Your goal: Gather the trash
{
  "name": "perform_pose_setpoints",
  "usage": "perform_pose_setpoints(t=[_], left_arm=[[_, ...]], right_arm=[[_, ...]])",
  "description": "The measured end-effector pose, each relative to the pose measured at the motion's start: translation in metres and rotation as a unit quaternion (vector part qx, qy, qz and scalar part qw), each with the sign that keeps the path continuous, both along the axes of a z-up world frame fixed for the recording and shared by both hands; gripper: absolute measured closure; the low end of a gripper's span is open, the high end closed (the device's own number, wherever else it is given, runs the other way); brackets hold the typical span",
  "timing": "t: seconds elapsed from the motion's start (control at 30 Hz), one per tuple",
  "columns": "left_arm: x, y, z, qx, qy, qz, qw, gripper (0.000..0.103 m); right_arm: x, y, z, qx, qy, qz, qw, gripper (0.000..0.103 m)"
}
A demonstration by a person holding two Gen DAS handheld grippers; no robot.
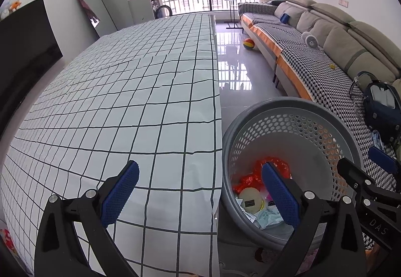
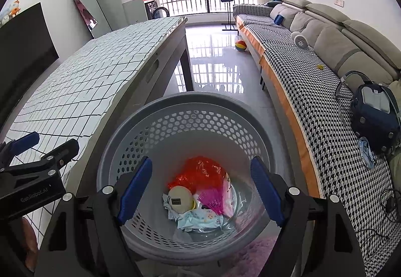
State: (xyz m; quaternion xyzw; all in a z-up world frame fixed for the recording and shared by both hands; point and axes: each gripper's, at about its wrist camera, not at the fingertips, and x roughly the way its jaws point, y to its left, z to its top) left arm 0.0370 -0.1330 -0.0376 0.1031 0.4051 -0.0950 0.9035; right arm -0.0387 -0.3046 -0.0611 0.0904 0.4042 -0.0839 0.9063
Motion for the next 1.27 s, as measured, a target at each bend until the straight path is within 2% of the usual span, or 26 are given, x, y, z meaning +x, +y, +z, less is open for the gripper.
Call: perform_pose_setpoints(t=[1.27], left_arm=[[-0.0041,0.0008,0.0005,-0.001,-0.001,-0.005,1.0000,0.006]], right_arm=[[0.0000,0.0048,0.0003,0.000,0.001,0.003,1.000,0.026]])
